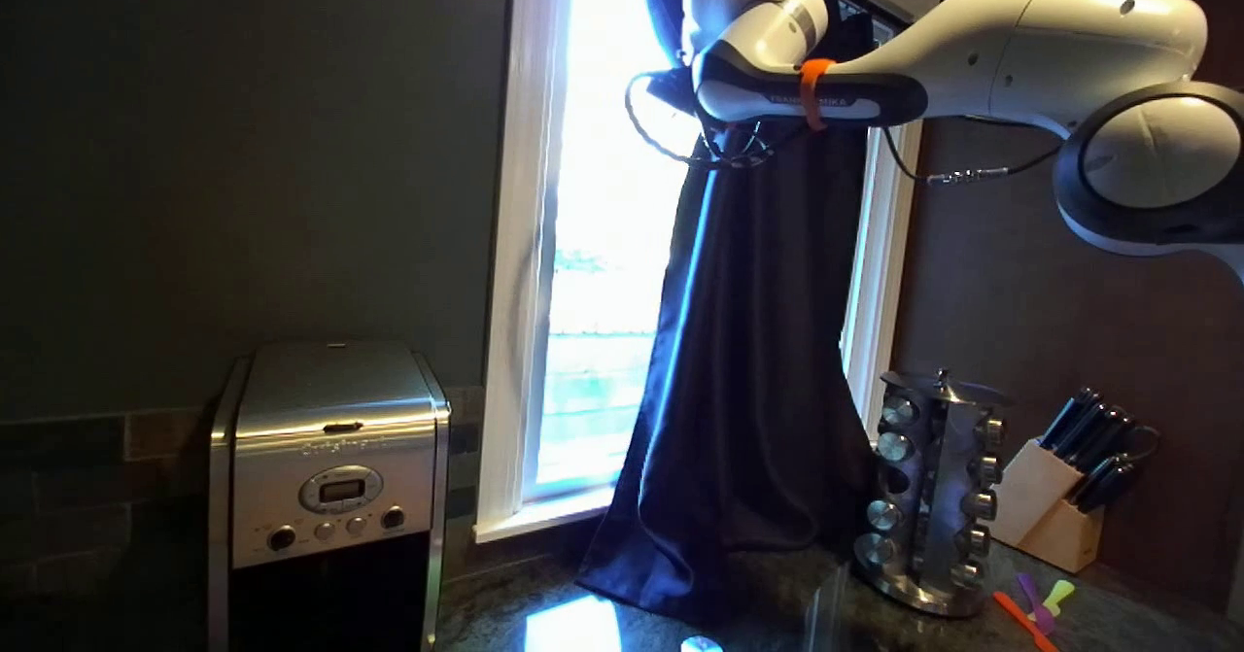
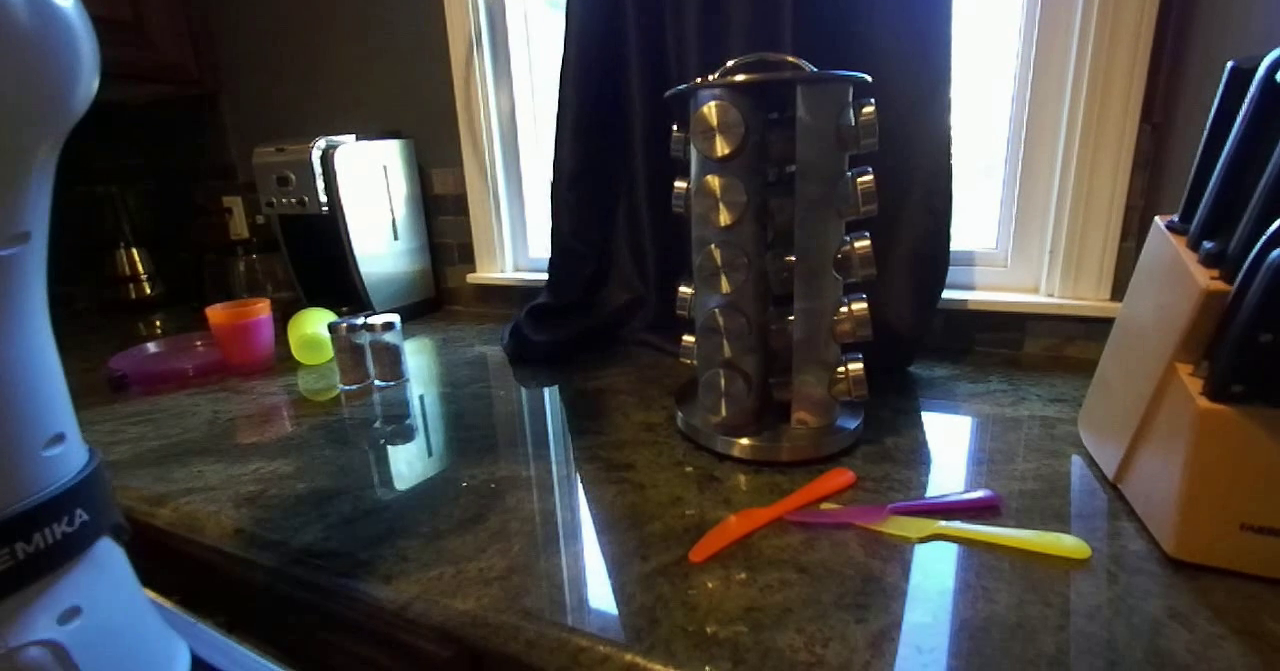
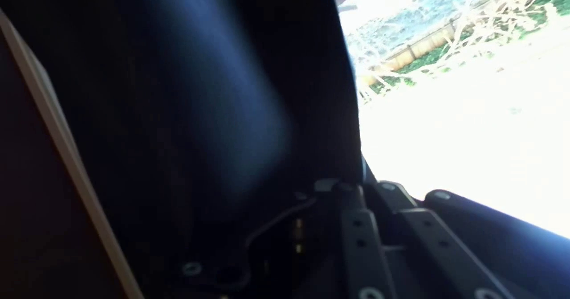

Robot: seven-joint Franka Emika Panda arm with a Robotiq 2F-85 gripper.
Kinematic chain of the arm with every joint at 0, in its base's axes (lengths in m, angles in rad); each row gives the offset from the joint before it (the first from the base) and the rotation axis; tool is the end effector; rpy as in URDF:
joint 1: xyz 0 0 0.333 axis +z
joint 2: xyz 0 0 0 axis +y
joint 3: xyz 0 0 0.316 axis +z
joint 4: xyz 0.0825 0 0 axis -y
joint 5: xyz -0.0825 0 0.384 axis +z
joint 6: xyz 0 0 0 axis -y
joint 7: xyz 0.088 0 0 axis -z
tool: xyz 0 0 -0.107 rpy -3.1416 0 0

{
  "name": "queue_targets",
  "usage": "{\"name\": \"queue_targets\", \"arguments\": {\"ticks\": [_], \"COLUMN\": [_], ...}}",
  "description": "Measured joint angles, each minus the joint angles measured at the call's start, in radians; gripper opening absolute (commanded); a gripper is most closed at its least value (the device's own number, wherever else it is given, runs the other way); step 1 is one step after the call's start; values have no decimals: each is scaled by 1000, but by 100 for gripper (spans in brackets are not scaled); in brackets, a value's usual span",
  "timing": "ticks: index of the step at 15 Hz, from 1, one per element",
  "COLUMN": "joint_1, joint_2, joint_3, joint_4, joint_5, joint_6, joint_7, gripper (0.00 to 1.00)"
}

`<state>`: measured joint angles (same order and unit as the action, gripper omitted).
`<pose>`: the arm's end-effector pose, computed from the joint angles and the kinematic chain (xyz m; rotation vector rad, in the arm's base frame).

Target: Move the curtain to the right

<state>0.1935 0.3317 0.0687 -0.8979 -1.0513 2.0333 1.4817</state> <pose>0.6374 0.1064 0.8263 2.0346 -1.3291 1.8017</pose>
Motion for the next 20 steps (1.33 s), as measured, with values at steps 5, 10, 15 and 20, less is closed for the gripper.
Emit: {"name": "queue_targets", "arguments": {"ticks": [5, 10, 15, 20], "joint_1": [-84, -184, -263, -342], "joint_2": [17, 99, 162, 183], "joint_3": [-77, -124, -136, -140], "joint_4": [98, 218, 340, 389], "joint_5": [2, 39, 76, 114], "joint_6": [-46, -113, -136, -186], "joint_7": [37, 100, 152, 224], "gripper": [1, 1, 1, 1]}}
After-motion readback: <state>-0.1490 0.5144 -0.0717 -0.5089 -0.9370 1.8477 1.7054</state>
